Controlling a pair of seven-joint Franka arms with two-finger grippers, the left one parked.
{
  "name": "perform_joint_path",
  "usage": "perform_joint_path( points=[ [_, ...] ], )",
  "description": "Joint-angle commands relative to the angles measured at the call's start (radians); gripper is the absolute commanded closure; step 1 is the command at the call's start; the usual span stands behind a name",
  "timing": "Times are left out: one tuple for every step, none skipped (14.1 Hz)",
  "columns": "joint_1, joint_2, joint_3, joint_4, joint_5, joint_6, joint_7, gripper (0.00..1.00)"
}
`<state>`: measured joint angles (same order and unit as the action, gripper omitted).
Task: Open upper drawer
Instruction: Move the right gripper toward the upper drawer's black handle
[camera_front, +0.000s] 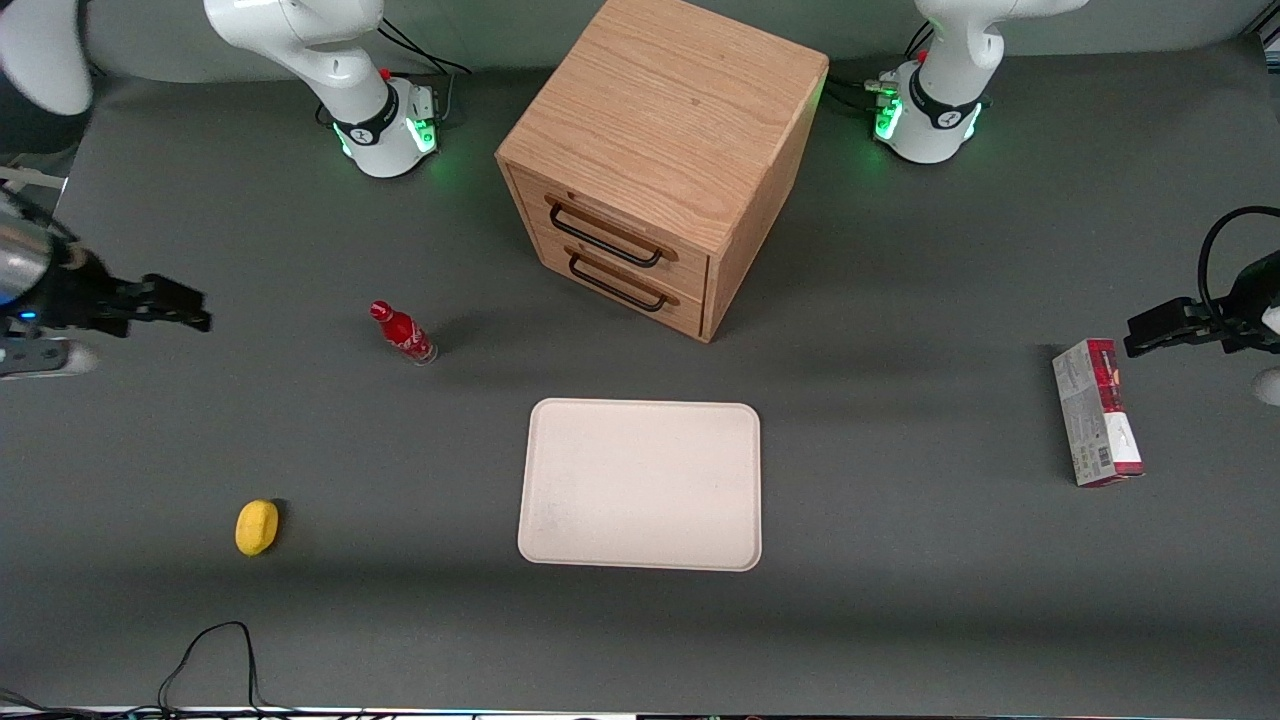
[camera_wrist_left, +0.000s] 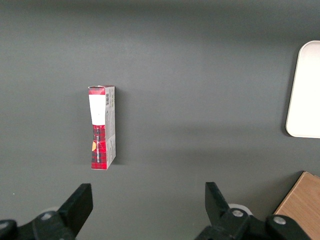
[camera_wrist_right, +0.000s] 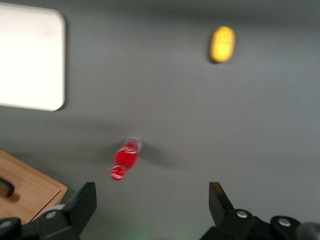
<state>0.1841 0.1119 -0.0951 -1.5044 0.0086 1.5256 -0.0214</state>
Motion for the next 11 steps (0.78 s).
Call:
perform_joint_path(
  points=[
    [0.162, 0.021, 0.000, 0.021, -0.001, -0.016, 0.014, 0.00],
    [0.211, 0.037, 0.000, 0.024, 0.019, -0.012, 0.014, 0.00],
    [0.251, 0.045, 0.000, 0.024, 0.060, -0.010, 0.012, 0.00],
    [0.293, 0.061, 0.000, 0.024, 0.117, -0.007, 0.006, 0.00],
    [0.340, 0.077, 0.000, 0.029, 0.151, 0.001, 0.006, 0.00],
    [0.389, 0.095, 0.000, 0.044, 0.154, 0.007, 0.005, 0.00],
    [0.438, 0.110, 0.000, 0.055, 0.151, 0.007, 0.006, 0.00],
    [0.483, 0.118, 0.000, 0.056, 0.148, 0.008, 0.009, 0.00],
    [0.533, 0.126, -0.002, 0.056, 0.142, 0.011, 0.009, 0.00],
    [0.566, 0.132, 0.000, 0.056, 0.133, 0.013, 0.009, 0.00],
    [0.572, 0.134, 0.000, 0.056, 0.134, 0.013, 0.009, 0.00]
  ],
)
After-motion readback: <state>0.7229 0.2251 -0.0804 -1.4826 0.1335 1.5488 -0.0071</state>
